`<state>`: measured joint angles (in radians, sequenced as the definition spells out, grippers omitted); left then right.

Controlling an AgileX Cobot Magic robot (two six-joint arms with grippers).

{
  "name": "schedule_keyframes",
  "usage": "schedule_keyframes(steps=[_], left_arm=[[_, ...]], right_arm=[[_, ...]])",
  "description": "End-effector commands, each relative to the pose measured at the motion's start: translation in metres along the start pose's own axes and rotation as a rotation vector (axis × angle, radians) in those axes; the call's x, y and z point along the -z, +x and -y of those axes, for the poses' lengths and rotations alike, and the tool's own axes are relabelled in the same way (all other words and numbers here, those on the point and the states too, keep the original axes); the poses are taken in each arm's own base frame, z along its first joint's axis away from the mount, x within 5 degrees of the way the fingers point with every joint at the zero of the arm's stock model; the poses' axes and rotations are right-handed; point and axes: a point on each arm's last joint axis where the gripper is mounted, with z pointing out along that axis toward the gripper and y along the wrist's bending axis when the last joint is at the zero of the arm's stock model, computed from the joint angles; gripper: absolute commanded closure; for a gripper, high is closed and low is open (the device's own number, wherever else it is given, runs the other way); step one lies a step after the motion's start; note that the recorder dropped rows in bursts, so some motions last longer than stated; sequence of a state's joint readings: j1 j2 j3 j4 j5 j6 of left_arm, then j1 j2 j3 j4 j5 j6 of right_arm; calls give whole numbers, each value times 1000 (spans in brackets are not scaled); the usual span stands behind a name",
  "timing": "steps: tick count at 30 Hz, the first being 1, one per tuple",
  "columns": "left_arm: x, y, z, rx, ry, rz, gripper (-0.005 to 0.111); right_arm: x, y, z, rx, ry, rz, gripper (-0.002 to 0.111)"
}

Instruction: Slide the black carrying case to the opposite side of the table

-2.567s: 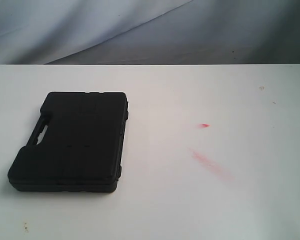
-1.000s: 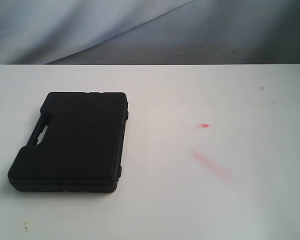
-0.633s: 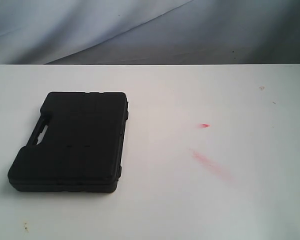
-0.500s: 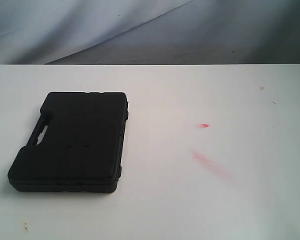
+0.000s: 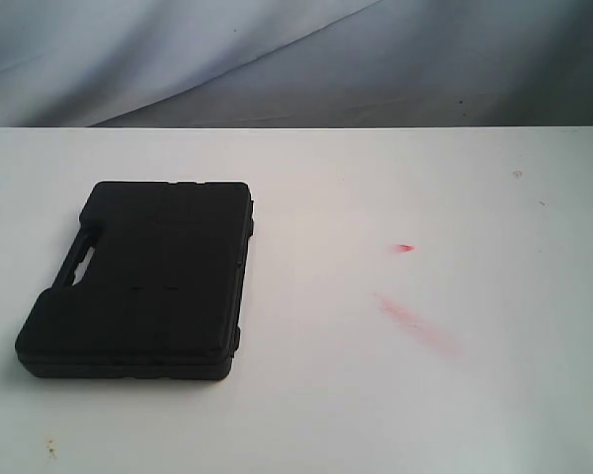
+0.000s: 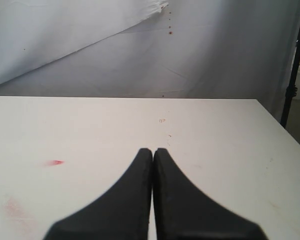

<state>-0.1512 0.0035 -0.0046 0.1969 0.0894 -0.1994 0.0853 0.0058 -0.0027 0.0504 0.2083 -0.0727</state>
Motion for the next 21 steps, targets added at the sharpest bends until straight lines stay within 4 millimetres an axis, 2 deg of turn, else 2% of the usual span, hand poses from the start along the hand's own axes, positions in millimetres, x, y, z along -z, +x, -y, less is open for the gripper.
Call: schedule_keyframes(steps=[1, 8, 15, 21], left_arm=[[0, 9, -2, 3, -18, -83, 107], [1, 15, -3, 16, -32, -156, 107], [1, 11, 0, 98, -11, -106, 107], [0, 10, 0, 98, -8, -93, 107]], right_arm=[[0, 1, 0, -2, 5, 0, 108], [0, 1, 0, -2, 5, 0, 108], [0, 1, 0, -2, 5, 0, 108], [0, 1, 0, -2, 5, 0, 108]])
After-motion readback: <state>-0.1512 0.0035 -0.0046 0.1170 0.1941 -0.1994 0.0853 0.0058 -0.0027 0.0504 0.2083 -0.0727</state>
